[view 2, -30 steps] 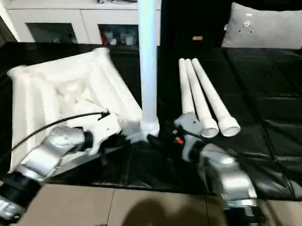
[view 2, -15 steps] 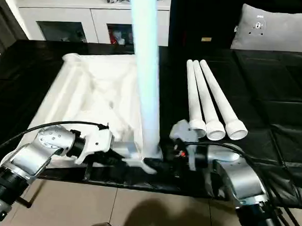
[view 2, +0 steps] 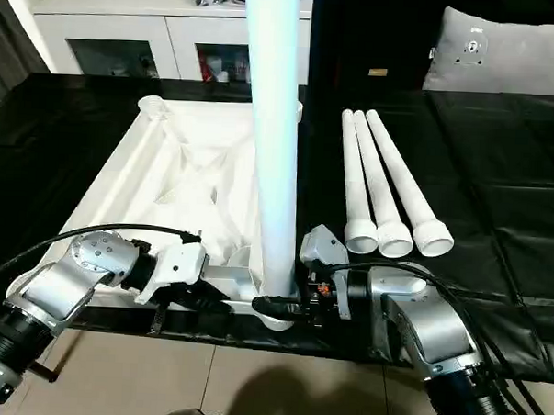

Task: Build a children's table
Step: Rotate leg to tighten

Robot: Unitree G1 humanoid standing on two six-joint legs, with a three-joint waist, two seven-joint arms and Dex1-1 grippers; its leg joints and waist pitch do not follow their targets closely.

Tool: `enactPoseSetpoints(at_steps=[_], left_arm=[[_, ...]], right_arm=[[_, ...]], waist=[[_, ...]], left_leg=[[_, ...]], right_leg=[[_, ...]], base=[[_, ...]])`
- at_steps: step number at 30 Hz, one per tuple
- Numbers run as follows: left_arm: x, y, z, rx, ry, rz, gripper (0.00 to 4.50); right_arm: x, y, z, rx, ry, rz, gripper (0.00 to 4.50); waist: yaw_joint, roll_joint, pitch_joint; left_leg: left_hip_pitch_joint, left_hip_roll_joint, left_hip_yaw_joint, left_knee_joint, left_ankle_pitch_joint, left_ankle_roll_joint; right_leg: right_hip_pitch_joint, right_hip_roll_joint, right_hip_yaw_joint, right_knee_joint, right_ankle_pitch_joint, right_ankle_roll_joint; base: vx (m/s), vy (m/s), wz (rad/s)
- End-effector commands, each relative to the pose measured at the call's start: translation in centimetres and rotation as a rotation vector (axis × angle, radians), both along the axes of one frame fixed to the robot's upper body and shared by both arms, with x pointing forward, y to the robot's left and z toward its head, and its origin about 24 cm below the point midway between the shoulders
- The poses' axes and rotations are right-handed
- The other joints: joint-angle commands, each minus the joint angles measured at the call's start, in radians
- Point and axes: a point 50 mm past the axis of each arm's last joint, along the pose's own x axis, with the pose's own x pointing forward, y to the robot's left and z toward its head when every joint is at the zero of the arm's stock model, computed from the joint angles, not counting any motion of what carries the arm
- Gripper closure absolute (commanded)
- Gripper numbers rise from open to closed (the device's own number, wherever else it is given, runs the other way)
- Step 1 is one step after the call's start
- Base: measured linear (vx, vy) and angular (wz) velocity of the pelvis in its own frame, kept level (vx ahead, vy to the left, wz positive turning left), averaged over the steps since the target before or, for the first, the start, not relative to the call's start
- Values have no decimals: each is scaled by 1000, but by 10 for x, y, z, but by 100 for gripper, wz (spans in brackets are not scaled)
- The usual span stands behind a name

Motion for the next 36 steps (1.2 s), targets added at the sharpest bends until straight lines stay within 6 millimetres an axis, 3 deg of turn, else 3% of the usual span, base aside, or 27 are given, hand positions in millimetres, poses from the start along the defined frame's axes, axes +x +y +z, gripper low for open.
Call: enactPoseSetpoints(at_steps=[1,6,8,9,11,13,14,15,16,18,22,24,27,32,33,34,36], left_arm=[[-6,0,-2,30,26,-44,450],[-4,-2,2,-57,45,100,450],[-3,-3,3,-77,39,151,450],[-2,-6,4,-114,43,218,450],[-1,-10,4,-138,36,289,450],[2,-19,2,-150,-3,387,450],[2,-19,2,-150,-3,387,450],[4,-22,3,-158,-12,425,450],[4,-25,3,-163,-15,449,450],[9,-37,5,-175,-48,564,450],[15,-49,9,-195,-92,634,450],[16,-51,8,-184,-111,631,450],[17,-48,6,-161,-116,635,450],[20,-40,3,-117,-128,639,450],[20,-37,1,-106,-128,628,450],[20,-34,0,-96,-131,609,450],[19,-31,-1,-86,-135,590,450]], right_arm=[[-2,3,-3,7,22,2,180],[-2,20,-12,30,48,-98,185],[1,26,-16,21,36,-151,186],[7,36,-19,31,42,-252,186],[15,47,-21,60,60,-362,186],[26,65,-23,97,84,-486,186],[26,65,-23,97,84,-486,186],[29,71,-24,86,85,-517,186],[31,74,-25,75,85,-535,186],[39,85,-28,37,73,-624,186],[46,85,-29,26,34,-693,186],[46,82,-29,39,46,-706,130],[45,77,-29,32,21,-701,106],[41,64,-24,49,-32,-675,70],[39,59,-21,64,-41,-659,45],[37,54,-19,75,-56,-644,45],[35,49,-16,84,-74,-628,34]], waist=[[0,-15,-63],[-7,-16,-60],[-18,-17,-52],[-26,-7,-50],[-41,-12,-47],[-69,-9,-42],[-73,-8,-43],[-82,-8,-42],[-83,-8,-44],[-88,-18,-44],[-80,-15,-50],[-75,-18,-54],[-70,-14,-56],[-56,-16,-53],[-54,-16,-54],[-54,-7,-53],[-52,-10,-56]], left_leg=[[18,65,-24,-67,-217,43],[17,65,-23,-70,-227,37],[19,60,-25,-74,-282,13],[22,59,-27,-76,-311,-5],[20,56,-30,-79,-335,-18],[12,52,-41,-87,-387,-42],[16,53,-43,-86,-399,-48],[28,52,-41,-82,-426,-47],[29,51,-40,-81,-424,-45],[27,52,-35,-80,-397,-36],[23,52,-32,-77,-349,-19],[21,52,-30,-76,-312,-5],[16,52,-28,-74,-270,11],[18,53,-27,-76,-282,12],[18,54,-28,-77,-280,10],[19,54,-29,-78,-292,8],[17,54,-30,-77,-285,12]], right_leg=[[36,-85,44,-73,-184,-223],[34,-84,43,-72,-213,-223],[30,-86,44,-83,-317,-202],[26,-86,45,-85,-365,-189],[27,-85,44,-88,-400,-180],[30,-87,36,-91,-473,-151],[29,-87,36,-92,-484,-145],[18,-85,41,-102,-498,-139],[18,-85,43,-102,-490,-141],[17,-81,45,-100,-441,-160],[21,-81,48,-99,-382,-160],[25,-80,50,-93,-314,-168],[31,-79,47,-88,-238,-183],[30,-81,48,-93,-288,-169],[31,-79,48,-91,-284,-164],[30,-77,47,-95,-283,-156],[33,-79,48,-91,-257,-159]], base=[[0,0,0],[0,0,0],[0,0,0],[0,0,0],[0,0,0],[0,0,0],[0,0,0],[0,0,0],[0,0,0],[0,0,0],[0,0,0],[0,0,0],[0,0,0],[0,0,0],[0,0,0],[0,0,0],[0,0,0]])
